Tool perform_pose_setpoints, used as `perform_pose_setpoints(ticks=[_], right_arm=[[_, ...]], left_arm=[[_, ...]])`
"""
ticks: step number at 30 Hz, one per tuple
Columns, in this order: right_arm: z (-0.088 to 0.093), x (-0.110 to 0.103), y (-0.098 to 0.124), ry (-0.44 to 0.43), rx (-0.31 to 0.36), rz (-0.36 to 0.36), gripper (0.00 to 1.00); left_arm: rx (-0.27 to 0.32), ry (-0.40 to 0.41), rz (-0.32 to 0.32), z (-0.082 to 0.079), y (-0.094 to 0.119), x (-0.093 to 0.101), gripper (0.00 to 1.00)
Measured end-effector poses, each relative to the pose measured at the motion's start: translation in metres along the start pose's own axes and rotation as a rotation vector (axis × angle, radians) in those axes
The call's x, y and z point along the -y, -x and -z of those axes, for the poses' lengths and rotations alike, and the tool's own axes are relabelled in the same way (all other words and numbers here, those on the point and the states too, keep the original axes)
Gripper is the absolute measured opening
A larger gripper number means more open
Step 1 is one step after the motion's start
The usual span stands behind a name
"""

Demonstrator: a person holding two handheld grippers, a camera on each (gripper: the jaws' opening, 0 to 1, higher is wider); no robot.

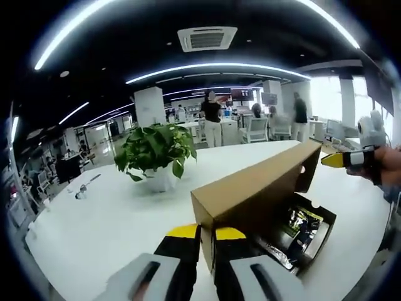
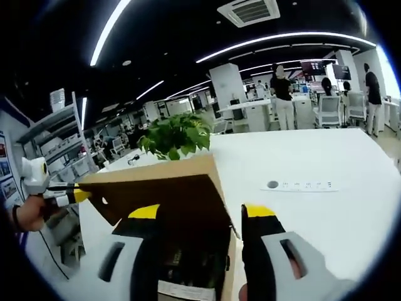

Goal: Operate the shoe box by opening the lid, removing the specified soft item, and placing it in the target area until the item is outside and the box remains undamaged.

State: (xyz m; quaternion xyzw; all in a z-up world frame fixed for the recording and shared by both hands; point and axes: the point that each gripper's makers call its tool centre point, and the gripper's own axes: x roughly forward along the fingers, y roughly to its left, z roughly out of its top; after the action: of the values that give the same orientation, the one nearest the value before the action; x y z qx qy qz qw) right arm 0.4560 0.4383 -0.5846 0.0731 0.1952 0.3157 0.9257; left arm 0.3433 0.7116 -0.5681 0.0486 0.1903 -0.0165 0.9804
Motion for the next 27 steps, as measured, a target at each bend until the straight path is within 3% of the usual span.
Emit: perform_pose_setpoints(ticks=[10, 15, 20, 27], right_arm=[[-0.003, 0.018, -0.027, -0.017, -0.008, 0.034, 0.13], [0.002, 0.012, -0.036, -0.038, -0.017, 0.022, 0.03], [0.003, 0.015, -0.043, -0.057, -0.008, 0.029, 0.03], [0.005, 0.018, -0.056, -0.083, -0.013, 0.033, 0.03]], left_arm=[[0.005, 0.024, -0.003, -0.001, -0.004, -0.002, 0.06], [0.008, 0.025, 0.005, -0.002, -0.006, -0.003, 0.06], [0.004, 0.031, 0.002, 0.0, -0.011, -0.005, 0.06], [-0.034, 0.063, 0.003, 0.016, -0.026, -0.01, 0.04]])
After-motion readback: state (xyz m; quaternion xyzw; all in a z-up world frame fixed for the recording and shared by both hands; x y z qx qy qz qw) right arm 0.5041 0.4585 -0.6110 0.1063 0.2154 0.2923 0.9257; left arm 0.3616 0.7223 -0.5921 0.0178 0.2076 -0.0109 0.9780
